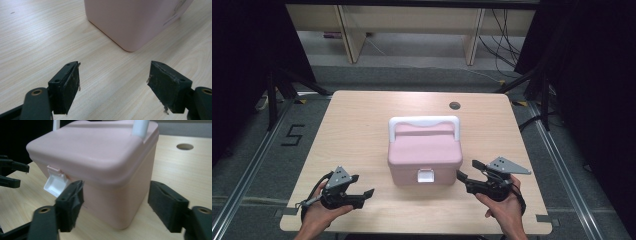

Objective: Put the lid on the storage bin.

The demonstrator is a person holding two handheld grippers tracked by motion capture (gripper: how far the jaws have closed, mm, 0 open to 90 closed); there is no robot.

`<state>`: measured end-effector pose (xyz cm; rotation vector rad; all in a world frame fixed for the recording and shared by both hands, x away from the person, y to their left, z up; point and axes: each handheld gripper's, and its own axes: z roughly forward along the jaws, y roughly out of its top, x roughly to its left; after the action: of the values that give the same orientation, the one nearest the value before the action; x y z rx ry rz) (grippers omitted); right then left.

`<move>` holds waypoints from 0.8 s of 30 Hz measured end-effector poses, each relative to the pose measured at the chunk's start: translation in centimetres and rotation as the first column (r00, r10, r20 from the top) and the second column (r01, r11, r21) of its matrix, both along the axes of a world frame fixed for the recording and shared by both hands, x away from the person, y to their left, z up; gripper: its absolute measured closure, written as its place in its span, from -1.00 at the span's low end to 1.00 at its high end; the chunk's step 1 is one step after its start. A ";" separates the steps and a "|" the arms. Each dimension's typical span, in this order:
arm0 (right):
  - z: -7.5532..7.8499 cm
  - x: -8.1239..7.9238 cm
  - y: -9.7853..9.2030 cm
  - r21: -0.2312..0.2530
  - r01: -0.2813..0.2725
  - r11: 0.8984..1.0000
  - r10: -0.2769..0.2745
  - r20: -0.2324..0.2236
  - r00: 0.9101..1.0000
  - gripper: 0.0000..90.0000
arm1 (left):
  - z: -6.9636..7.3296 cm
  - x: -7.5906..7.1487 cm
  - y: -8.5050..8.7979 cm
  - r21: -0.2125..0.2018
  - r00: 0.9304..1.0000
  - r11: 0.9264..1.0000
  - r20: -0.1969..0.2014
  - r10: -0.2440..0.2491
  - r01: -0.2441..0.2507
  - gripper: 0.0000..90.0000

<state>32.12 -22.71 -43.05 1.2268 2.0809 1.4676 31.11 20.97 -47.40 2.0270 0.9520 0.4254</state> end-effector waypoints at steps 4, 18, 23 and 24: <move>-1.1 -0.1 -0.3 -0.008 -0.015 1.000 0.015 0.014 1.000 -0.52 | 0.0 -0.3 0.0 0.008 1.000 1.000 0.001 -0.006 0.006 -0.47; -3.9 -1.9 -1.5 -0.013 -0.028 1.000 0.027 -0.042 0.999 -0.62 | -0.3 -2.1 -0.3 0.011 1.000 1.000 0.010 -0.016 0.016 -0.52; -4.5 -2.4 -1.5 -0.031 -0.040 0.999 0.038 -0.085 0.996 -0.63 | -0.6 -2.5 -0.5 -0.009 1.000 1.000 0.014 -0.008 0.009 -0.55; -4.8 -2.8 -1.5 -0.035 -0.046 0.998 0.042 -0.096 0.995 -0.63 | -0.6 -2.7 -0.4 0.016 1.000 1.000 0.008 -0.019 0.019 -0.56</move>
<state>29.36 -24.24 -47.86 1.2675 2.2001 1.4086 28.42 20.61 -48.05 2.0457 0.9261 0.4321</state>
